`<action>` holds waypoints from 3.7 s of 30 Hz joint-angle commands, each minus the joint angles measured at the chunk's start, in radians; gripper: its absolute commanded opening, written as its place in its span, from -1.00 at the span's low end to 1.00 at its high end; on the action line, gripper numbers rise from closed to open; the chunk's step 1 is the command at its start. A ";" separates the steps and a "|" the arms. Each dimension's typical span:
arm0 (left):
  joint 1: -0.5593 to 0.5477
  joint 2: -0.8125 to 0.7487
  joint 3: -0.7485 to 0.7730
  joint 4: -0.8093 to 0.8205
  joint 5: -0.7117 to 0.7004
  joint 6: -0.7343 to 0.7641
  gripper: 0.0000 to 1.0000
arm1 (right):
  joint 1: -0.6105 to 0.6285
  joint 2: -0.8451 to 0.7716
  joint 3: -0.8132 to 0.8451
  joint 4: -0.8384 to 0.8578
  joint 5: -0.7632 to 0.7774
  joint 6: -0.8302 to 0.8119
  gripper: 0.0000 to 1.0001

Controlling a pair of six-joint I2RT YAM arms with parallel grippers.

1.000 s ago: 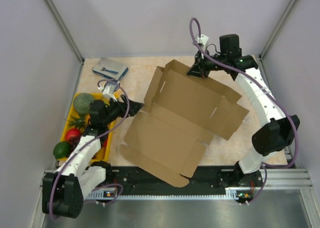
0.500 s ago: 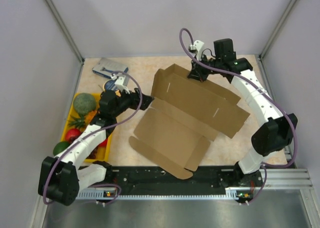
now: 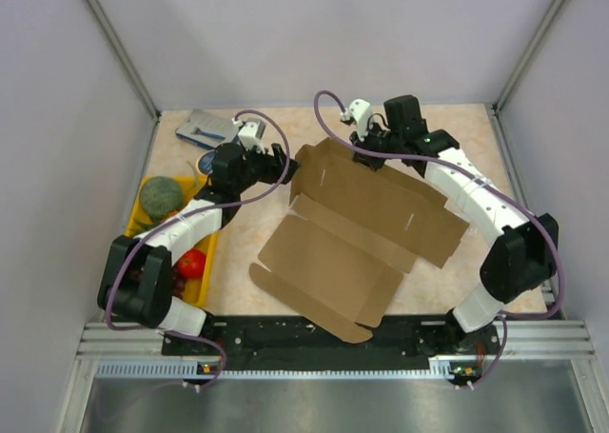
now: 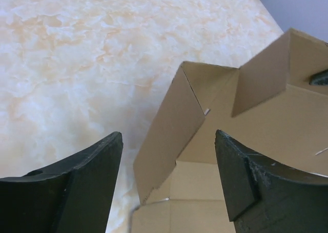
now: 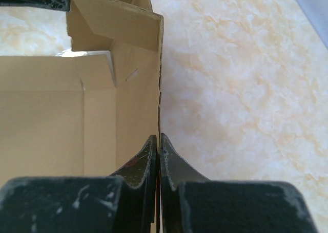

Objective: Fold the paper box

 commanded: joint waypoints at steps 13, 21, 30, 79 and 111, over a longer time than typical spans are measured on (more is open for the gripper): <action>-0.005 0.075 0.020 0.115 -0.044 0.065 -0.62 | 0.238 -0.182 -0.295 0.364 0.564 -0.149 -1.00; -0.005 -0.037 -0.145 0.227 -0.050 0.036 -1.00 | 0.348 -0.191 -0.340 0.376 0.812 -0.137 -0.49; -0.004 -0.069 -0.207 0.259 -0.053 0.016 -1.00 | 0.434 -0.248 -0.456 0.446 0.957 -0.183 -0.83; -0.172 -0.038 0.097 -0.103 -0.028 0.422 -0.63 | 0.327 -0.234 -0.383 0.480 0.553 -0.352 -1.00; -0.240 -0.081 -0.060 0.152 -0.383 0.290 -1.00 | 0.325 -0.558 -0.365 -0.004 0.781 2.283 0.79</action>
